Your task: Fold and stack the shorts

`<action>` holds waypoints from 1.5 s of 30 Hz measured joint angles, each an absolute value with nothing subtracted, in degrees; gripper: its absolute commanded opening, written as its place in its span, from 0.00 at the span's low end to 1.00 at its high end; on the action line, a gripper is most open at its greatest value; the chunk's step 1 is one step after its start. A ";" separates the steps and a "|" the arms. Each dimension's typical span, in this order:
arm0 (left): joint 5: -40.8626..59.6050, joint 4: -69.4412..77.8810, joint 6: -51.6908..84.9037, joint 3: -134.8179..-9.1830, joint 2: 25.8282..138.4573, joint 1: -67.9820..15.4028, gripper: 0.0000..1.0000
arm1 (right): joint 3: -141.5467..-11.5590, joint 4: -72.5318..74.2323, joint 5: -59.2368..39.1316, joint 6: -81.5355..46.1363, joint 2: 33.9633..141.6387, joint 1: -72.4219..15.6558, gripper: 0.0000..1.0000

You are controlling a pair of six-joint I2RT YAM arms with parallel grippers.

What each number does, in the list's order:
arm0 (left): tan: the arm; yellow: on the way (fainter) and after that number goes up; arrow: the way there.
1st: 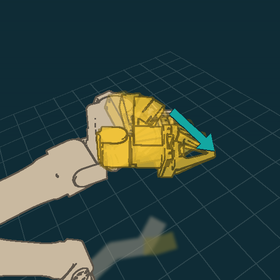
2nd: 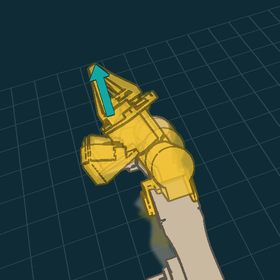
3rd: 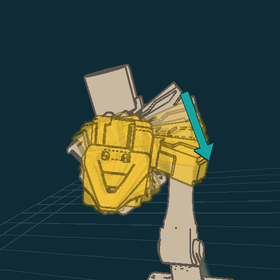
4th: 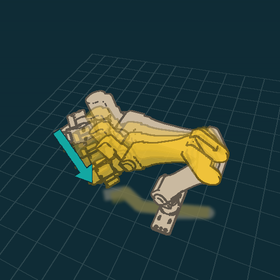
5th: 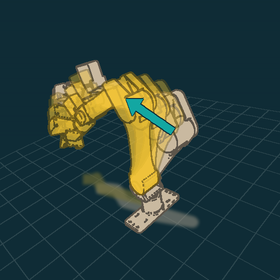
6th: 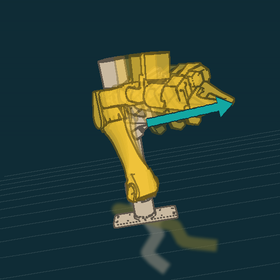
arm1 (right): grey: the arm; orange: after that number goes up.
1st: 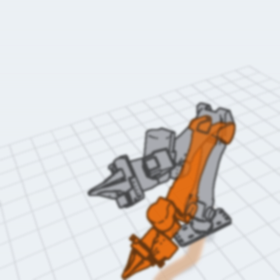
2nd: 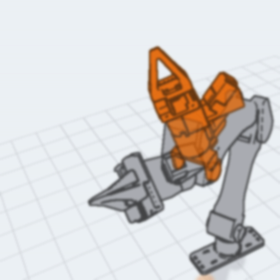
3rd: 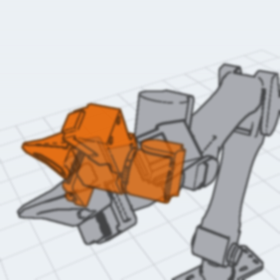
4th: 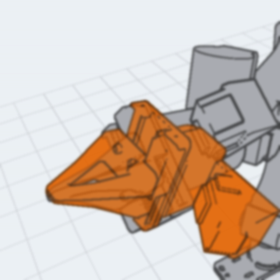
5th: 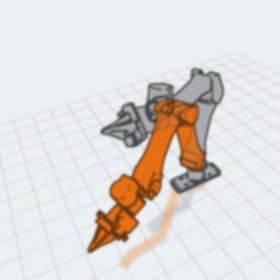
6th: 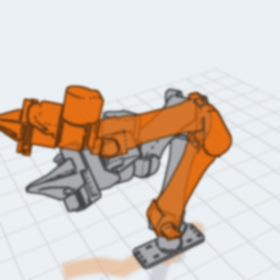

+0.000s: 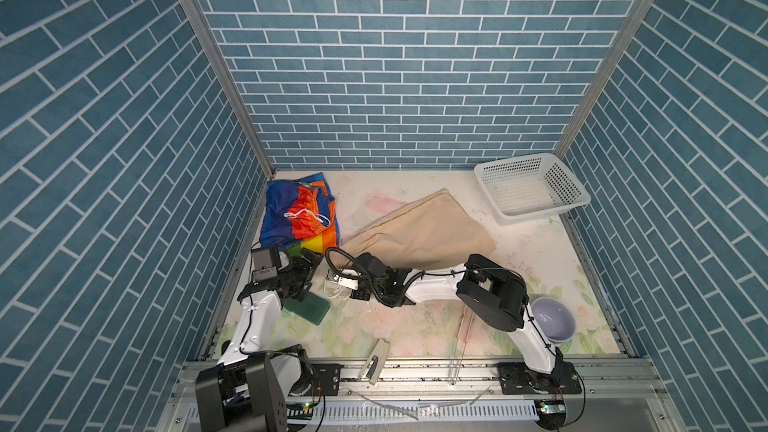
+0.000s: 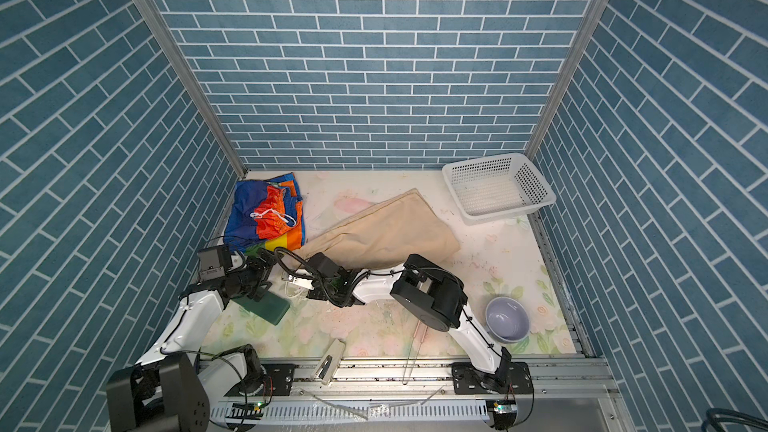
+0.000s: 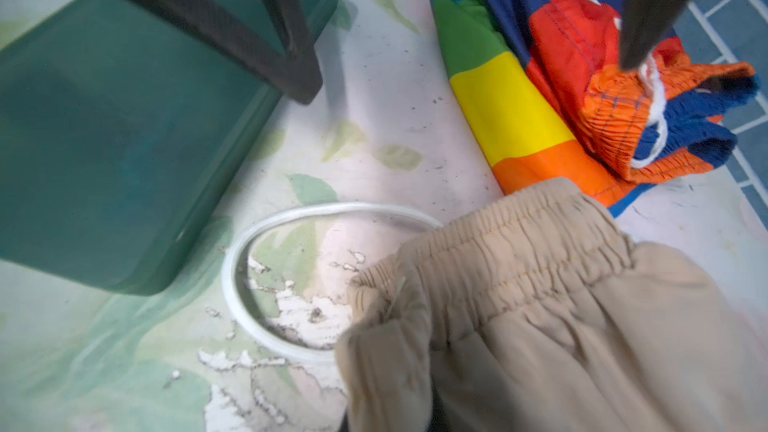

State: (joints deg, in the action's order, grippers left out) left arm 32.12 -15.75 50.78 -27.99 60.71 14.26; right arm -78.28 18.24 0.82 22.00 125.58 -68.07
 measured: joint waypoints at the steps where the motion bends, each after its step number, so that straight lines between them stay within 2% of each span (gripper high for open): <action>1: 31.77 -14.87 51.22 -28.01 61.34 12.60 1.00 | -77.84 18.61 0.64 21.12 125.16 -67.81 0.01; 6: 29.50 -10.79 53.78 -28.05 65.56 6.61 1.00 | -76.07 20.18 0.51 17.69 123.79 -67.26 0.00; 16: 25.93 -6.26 57.28 -28.14 67.53 1.65 0.99 | -71.77 24.38 0.10 13.67 120.46 -67.02 0.00; 28: 23.97 -0.67 61.12 -28.62 72.14 -4.43 0.94 | -66.89 32.40 0.36 6.17 117.30 -65.10 0.00; 41: 22.37 5.63 63.40 -29.82 77.10 -6.85 0.66 | -63.70 36.80 -0.43 -0.43 116.36 -64.53 0.00; 45: 22.02 7.51 64.66 -31.11 79.18 -7.49 0.45 | -63.68 36.93 -0.71 -1.72 116.36 -64.49 0.01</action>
